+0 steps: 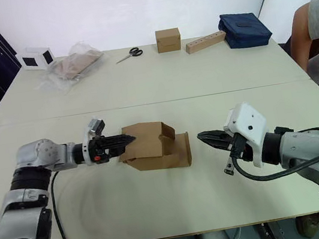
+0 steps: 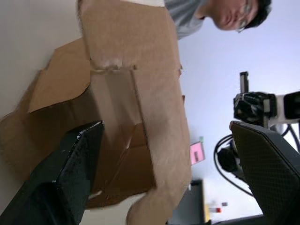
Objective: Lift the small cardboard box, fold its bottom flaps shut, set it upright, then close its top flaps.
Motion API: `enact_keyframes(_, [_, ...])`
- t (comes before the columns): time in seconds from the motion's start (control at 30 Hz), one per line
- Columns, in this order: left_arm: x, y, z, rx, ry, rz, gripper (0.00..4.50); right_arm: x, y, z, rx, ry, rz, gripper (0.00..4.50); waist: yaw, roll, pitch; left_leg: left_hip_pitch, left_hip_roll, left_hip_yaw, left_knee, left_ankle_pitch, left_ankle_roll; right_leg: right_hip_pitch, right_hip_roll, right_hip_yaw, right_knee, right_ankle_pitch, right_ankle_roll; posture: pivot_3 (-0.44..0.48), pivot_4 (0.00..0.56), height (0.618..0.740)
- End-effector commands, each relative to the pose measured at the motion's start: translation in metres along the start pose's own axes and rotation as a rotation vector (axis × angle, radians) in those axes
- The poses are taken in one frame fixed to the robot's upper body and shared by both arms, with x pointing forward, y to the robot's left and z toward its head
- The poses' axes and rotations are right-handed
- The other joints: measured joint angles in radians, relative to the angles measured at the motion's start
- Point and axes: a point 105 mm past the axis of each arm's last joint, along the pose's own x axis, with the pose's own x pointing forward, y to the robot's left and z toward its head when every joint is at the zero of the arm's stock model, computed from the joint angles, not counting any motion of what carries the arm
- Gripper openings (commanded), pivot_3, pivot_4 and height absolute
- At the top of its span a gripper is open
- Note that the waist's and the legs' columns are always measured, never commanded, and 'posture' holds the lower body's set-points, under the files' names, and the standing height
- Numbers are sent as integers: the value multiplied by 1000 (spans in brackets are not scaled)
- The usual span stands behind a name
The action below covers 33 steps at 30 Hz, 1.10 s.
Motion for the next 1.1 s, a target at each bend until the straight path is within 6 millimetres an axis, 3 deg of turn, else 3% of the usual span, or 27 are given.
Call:
enact_keyframes(0.03, [10, -8, 6, 14, -9, -42, 4430, -1, 2, 9, -37, -21, -10, 0, 0, 0, 0, 0, 0, 0, 0, 0, 0, 0, 0, 0, 0, 0, 0, 0, 150, 740])
enact_keyframes(0.53, [19, -5, 10, -1, -16, -51, 4430, -2, 8, 4, -23, 2, -19, 0, -1, 0, 0, 0, 0, -1, 0, 0, 0, 0, 0, 0, 0, 0, 0, 0, 150, 740])
enact_keyframes(0.9, [18, -12, 11, 1, 0, -71, 153, -1, 11, 2, -17, 13, -13, 0, -1, 0, 0, 0, 0, -1, 0, 0, 0, 0, 0, 0, 0, 0, 0, 0, 150, 740])
enact_keyframes(1.1, [16, -43, 7, 87, 15, -169, 16, 2, 7, 7, -3, -36, -49, 0, -3, 0, 0, -1, 0, -1, 0, 0, 0, 0, 0, 0, 0, 0, 0, 0, 150, 740])
